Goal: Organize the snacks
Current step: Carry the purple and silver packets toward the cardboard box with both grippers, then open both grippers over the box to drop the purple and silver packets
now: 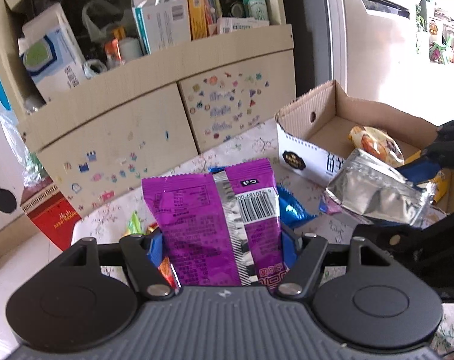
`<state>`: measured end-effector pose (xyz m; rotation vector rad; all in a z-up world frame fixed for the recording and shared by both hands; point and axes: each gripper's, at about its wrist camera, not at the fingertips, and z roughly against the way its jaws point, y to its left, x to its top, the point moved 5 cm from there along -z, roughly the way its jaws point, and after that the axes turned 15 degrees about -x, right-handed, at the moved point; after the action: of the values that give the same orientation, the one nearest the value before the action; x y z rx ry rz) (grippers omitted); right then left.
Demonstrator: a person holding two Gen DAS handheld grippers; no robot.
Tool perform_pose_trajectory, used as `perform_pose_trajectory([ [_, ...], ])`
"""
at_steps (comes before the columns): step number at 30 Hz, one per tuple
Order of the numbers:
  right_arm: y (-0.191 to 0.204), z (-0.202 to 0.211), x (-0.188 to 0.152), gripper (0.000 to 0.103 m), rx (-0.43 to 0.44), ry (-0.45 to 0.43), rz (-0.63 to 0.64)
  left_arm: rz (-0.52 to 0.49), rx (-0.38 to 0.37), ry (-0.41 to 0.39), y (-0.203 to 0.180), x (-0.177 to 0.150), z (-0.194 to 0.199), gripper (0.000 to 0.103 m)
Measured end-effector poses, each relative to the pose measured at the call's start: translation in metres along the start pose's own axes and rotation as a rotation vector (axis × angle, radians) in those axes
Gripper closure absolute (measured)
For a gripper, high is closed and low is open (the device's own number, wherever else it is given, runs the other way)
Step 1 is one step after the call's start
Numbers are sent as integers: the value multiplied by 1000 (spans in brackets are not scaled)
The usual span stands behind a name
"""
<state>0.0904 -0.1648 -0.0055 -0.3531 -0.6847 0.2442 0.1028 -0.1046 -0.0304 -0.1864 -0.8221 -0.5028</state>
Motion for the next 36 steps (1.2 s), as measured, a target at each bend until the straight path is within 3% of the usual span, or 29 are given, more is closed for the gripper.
perform_pose_trajectory([
  [10, -54, 12, 3, 41, -117, -52, -95, -66, 35, -70, -24, 19, -12, 33],
  [14, -86, 18, 1, 41, -151, -63, -167, -81, 10, -98, -37, 30, -16, 33],
  [23, -140, 17, -14, 41, -196, -2, -379, -65, -144, -151, -74, 59, -26, 33],
  [32, -169, 9, -28, 41, -232, 62, -560, 21, -349, -167, -112, 80, -46, 33],
  [36, -177, 5, -32, 41, -245, 74, -598, 41, -405, -159, -126, 81, -58, 33],
])
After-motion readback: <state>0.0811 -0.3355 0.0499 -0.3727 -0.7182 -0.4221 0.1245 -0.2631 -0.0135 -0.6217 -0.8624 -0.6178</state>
